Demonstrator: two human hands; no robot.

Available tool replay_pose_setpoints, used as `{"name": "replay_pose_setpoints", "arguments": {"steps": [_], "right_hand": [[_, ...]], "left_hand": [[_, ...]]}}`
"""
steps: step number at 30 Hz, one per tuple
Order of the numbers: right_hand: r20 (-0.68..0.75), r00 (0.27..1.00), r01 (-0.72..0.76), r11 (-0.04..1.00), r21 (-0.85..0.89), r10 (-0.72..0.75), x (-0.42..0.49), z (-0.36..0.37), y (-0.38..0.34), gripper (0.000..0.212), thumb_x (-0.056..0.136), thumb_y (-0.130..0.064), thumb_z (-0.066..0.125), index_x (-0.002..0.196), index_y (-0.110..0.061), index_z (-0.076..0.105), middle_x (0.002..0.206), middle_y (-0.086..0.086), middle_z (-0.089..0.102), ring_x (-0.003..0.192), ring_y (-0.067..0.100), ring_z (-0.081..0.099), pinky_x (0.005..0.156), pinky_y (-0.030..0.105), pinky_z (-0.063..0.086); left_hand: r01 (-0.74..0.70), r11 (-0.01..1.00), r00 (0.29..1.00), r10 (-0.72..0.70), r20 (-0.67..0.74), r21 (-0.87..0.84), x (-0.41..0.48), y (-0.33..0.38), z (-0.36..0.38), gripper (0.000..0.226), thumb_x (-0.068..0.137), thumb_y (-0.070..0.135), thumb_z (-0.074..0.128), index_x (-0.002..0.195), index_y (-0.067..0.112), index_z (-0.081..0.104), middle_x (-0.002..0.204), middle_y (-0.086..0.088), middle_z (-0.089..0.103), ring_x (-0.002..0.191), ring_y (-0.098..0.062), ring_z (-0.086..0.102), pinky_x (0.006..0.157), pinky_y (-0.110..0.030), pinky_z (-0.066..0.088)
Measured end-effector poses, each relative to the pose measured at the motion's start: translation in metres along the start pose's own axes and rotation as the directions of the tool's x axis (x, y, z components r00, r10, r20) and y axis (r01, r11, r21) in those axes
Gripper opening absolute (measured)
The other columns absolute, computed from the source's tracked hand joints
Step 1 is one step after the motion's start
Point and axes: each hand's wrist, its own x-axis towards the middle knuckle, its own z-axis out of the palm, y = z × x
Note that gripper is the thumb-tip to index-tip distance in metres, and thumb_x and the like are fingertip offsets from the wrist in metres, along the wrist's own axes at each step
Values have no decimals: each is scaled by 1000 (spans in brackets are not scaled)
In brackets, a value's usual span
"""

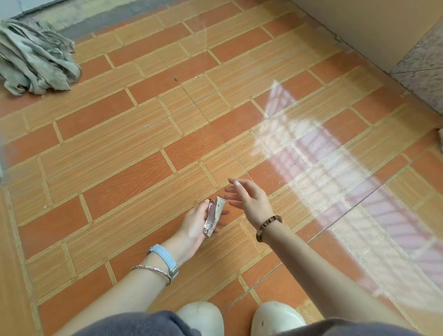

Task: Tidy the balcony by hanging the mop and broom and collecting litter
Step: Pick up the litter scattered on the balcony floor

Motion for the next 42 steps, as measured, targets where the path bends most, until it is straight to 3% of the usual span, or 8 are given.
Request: {"name": "replay_pose_setpoints", "arguments": {"steps": [11, 16, 21, 25, 31, 34, 37, 42], "right_hand": [[-136, 989, 65, 992, 105, -51, -9, -119, -19, 17, 87, -11, 67, 104, -15, 69, 95, 0, 73, 83, 12, 72, 80, 25, 59], [-254, 963, 134, 976, 173, -88, -3, -165, -43, 21, 87, -4, 66, 108, 0, 68, 93, 6, 72, 79, 9, 71, 75, 22, 58], [-342, 934, 191, 955, 227, -106, -10, -208, -92, 23, 88, -2, 65, 110, 1, 67, 93, 5, 72, 76, 2, 71, 70, 16, 56], [-398, 912, 209, 944, 254, -95, -43, -243, -151, 22, 89, -6, 64, 111, -6, 67, 95, 1, 72, 80, 4, 70, 74, 20, 58], [-434, 900, 180, 934, 308, -31, -122, -289, -257, 14, 92, -20, 62, 99, -29, 70, 95, -9, 75, 79, 2, 67, 62, 17, 52], [-445, 895, 164, 929, 330, 0, -165, -307, -306, 14, 90, -17, 65, 100, -22, 73, 92, -5, 75, 76, 5, 68, 66, 25, 56], [-455, 890, 153, 927, 344, 22, -209, -324, -348, 15, 89, -15, 66, 102, -14, 74, 89, 4, 73, 61, 12, 64, 55, 26, 53], [-472, 880, 158, 910, 383, 45, -272, -354, -404, 12, 87, -18, 69, 92, -26, 78, 77, 4, 74, 48, 13, 58, 48, 25, 52]], "left_hand": [[-99, 943, 913, -40, 407, 317, 40, 69, 110, 27, 98, 27, 45, 114, 15, 62, 93, -2, 75, 70, -9, 68, 57, -19, 52], [-155, 929, 878, -27, 478, 337, 54, 108, 166, 26, 102, 22, 40, 109, 11, 63, 78, -3, 74, 55, -9, 63, 47, -17, 47], [-181, 930, 851, -15, 525, 320, 45, 158, 217, 24, 101, 21, 43, 106, 13, 65, 94, -9, 72, 65, -12, 66, 50, -19, 49], [-216, 913, 821, -22, 570, 346, 0, 206, 264, 26, 101, 23, 43, 107, 15, 67, 94, -8, 72, 67, -11, 65, 53, -19, 49], [-258, 850, 773, -103, 626, 459, -106, 281, 334, 30, 101, 26, 40, 111, 12, 65, 91, -5, 74, 59, -8, 61, 53, -18, 47], [-216, 859, 770, -142, 622, 464, -159, 314, 364, 29, 100, 27, 42, 107, 12, 66, 80, -2, 73, 59, -9, 61, 52, -19, 47], [-158, 865, 764, -199, 614, 477, -206, 344, 391, 29, 100, 28, 43, 103, 14, 67, 74, -8, 70, 62, -16, 58, 57, -23, 48], [-48, 892, 729, -276, 626, 450, -274, 383, 436, 31, 101, 23, 40, 108, 6, 64, 79, -9, 67, 68, -16, 62, 60, -25, 49]]}}
